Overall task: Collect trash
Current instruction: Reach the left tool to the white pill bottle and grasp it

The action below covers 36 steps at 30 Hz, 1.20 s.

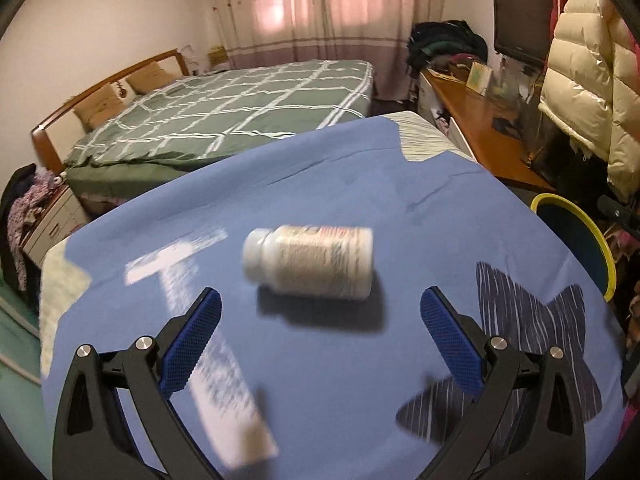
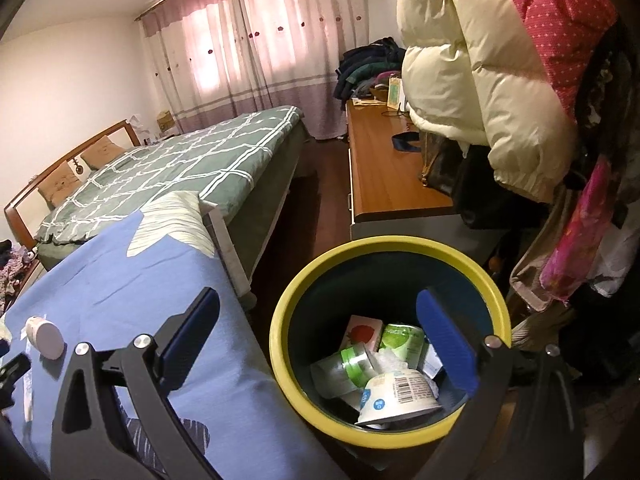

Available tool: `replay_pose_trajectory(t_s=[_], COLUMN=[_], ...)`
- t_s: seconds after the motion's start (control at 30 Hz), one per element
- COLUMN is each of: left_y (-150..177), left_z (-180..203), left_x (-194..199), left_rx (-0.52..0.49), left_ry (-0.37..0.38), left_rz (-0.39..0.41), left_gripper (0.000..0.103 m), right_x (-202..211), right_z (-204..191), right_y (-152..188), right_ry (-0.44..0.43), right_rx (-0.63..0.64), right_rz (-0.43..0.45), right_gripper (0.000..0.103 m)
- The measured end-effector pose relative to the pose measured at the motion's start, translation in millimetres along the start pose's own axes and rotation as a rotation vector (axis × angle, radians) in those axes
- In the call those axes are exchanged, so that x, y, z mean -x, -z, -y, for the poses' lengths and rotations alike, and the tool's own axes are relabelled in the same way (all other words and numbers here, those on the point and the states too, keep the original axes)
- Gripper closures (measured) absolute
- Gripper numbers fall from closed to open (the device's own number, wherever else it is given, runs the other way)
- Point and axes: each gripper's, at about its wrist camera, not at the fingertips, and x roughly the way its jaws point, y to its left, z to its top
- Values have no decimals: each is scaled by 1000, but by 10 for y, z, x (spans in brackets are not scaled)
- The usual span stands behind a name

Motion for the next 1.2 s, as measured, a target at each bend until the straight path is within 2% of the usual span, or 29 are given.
replay_pose_trajectory(t_s=[0.1,0.27,0.5,0.53,0.6,0.63,0.83,1.2], left_y=[-142,-289,-294,-294,-295,-298,-256,-345], left_z=[10,-33,-103,-114,-132,-134,-20,750], left_x=[-149,-423,-681,-696,-736,-752,-660,-255], left_rx=[0,-29,-32,-28,-18,-16,-29,-122], left_ry=[-9,27,44,49,58,61,78,153], left_rz=[-6,-38,-82,-83,-92,-97,-83,-7], left_gripper=[5,5,5,6,19,19,19,19], right_x=[-5,-25,-35,-36,-36,-37,-22,315], right_z=[11,22,18,16,12,8,9,216], right_y=[0,-4,4,4,8,11,30,35], right_ry=[-9,-18,-21,-20,-20,-21,-22,-26], right_rx=[-8,-13,-15,-14,-12,-11,-20,12], right_rz=[-3,-12,-18,-18,-17,-18,-3,36], right_gripper=[9,9,9,9,9,9,9,9])
